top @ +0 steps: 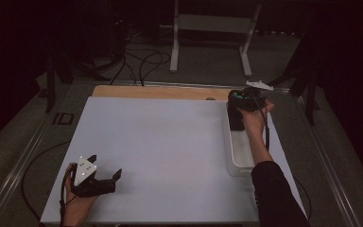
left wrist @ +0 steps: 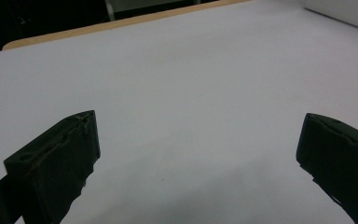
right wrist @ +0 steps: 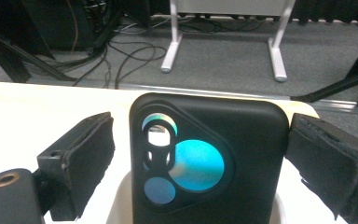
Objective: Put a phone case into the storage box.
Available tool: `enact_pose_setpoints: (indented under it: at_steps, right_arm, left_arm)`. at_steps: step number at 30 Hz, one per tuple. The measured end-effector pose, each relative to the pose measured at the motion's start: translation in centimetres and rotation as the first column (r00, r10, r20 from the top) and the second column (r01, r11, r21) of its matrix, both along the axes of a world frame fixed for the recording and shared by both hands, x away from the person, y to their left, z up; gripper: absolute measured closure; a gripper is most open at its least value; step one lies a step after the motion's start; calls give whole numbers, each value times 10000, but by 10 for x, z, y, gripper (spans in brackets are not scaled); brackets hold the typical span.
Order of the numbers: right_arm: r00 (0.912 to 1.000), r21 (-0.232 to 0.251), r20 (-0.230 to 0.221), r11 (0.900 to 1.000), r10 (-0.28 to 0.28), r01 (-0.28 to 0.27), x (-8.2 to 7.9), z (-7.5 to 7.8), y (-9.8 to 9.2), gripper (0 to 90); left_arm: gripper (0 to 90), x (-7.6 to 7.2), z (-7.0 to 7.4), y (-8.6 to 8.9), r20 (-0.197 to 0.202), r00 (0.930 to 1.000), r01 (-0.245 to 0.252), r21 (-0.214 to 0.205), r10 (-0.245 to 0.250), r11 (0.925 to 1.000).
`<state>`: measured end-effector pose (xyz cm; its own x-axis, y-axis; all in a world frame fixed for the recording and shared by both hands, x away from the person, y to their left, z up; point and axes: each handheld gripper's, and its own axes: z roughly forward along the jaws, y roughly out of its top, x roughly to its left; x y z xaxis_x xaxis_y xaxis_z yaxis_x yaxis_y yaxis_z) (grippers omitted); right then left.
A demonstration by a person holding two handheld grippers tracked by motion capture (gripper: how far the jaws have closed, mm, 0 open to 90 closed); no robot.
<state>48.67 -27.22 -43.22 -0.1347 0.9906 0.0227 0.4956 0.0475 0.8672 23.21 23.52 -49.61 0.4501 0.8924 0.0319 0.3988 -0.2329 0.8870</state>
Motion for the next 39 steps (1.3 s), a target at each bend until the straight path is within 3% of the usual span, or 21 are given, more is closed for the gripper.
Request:
enact_pose_setpoints:
  at_steps: [17,27,39]
  right_arm:
    - [9946,-259,-197,9944,1017,-1022,-14,12,9,82]
    - [9836,-257,-563,9846,1715,-1731,-21,15,16,83]
    - [9707,-145,-345,9711,2377,-2383,-37,23,23,83]
  left_arm:
    - [1,0,1,-2,32,10000,22,29,-22,10000]
    - [1,1,1,-3,37,10000,39,24,-39,10000]
    - [1,1,1,-3,58,10000,68,33,-68,10000]
